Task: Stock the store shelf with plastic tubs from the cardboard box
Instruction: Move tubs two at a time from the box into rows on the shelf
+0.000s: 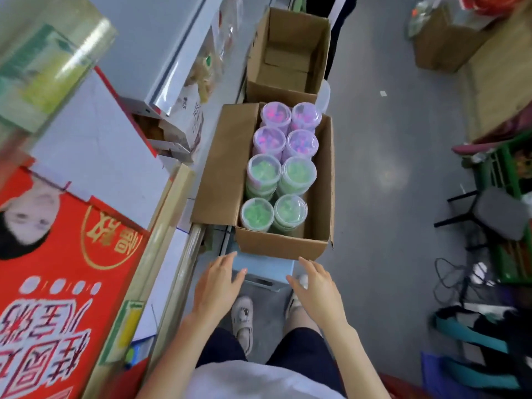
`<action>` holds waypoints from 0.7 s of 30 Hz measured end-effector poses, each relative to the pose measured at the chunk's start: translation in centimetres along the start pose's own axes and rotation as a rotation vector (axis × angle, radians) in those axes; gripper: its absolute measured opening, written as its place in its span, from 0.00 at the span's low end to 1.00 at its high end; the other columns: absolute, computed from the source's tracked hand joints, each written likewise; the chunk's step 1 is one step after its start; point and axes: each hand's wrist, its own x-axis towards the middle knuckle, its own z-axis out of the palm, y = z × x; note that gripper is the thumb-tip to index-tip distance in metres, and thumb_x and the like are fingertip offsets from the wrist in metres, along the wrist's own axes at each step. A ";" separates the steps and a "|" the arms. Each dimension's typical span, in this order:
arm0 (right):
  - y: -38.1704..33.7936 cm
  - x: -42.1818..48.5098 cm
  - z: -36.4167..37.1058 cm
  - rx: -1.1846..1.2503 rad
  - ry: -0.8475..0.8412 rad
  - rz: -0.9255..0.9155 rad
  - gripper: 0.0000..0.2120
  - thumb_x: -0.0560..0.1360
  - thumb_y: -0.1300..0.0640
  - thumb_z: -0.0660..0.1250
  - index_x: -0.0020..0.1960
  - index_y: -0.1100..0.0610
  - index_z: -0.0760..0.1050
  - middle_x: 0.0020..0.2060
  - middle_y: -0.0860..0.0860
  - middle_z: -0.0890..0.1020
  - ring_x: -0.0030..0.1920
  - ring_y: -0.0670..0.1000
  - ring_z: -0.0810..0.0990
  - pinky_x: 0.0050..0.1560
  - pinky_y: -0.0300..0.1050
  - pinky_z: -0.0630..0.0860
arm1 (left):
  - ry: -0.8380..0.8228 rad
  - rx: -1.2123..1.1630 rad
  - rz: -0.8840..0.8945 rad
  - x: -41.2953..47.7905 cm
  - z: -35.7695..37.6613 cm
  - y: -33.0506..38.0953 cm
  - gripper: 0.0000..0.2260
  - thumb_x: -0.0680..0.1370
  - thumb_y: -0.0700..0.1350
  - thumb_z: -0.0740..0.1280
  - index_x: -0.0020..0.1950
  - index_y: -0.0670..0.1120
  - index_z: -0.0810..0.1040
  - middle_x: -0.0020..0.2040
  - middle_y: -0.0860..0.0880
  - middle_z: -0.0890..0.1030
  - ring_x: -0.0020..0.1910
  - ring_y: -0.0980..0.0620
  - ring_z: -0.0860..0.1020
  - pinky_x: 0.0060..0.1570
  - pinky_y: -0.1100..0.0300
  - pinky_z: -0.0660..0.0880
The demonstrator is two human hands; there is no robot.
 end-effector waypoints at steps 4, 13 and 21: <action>0.6 2.9 0.0 0.028 -0.054 0.061 0.27 0.76 0.42 0.61 0.72 0.49 0.62 0.70 0.49 0.68 0.68 0.52 0.67 0.62 0.48 0.68 | -0.045 -0.027 -0.059 2.0 1.4 0.5 0.23 0.79 0.56 0.58 0.72 0.49 0.65 0.69 0.50 0.71 0.65 0.49 0.71 0.59 0.54 0.72; 2.9 13.1 -0.3 0.118 -0.251 0.095 0.27 0.76 0.43 0.61 0.73 0.49 0.61 0.69 0.49 0.68 0.66 0.50 0.69 0.56 0.43 0.69 | -0.019 -0.179 -0.240 8.8 5.1 2.3 0.24 0.78 0.55 0.60 0.72 0.48 0.64 0.69 0.49 0.71 0.67 0.50 0.69 0.61 0.56 0.69; 4.4 24.5 -2.7 0.326 -0.368 0.202 0.25 0.75 0.42 0.62 0.69 0.48 0.65 0.63 0.47 0.74 0.56 0.45 0.76 0.51 0.33 0.71 | 0.057 -0.583 -0.565 19.7 8.2 7.2 0.24 0.78 0.54 0.61 0.72 0.46 0.64 0.63 0.47 0.77 0.60 0.50 0.75 0.58 0.58 0.70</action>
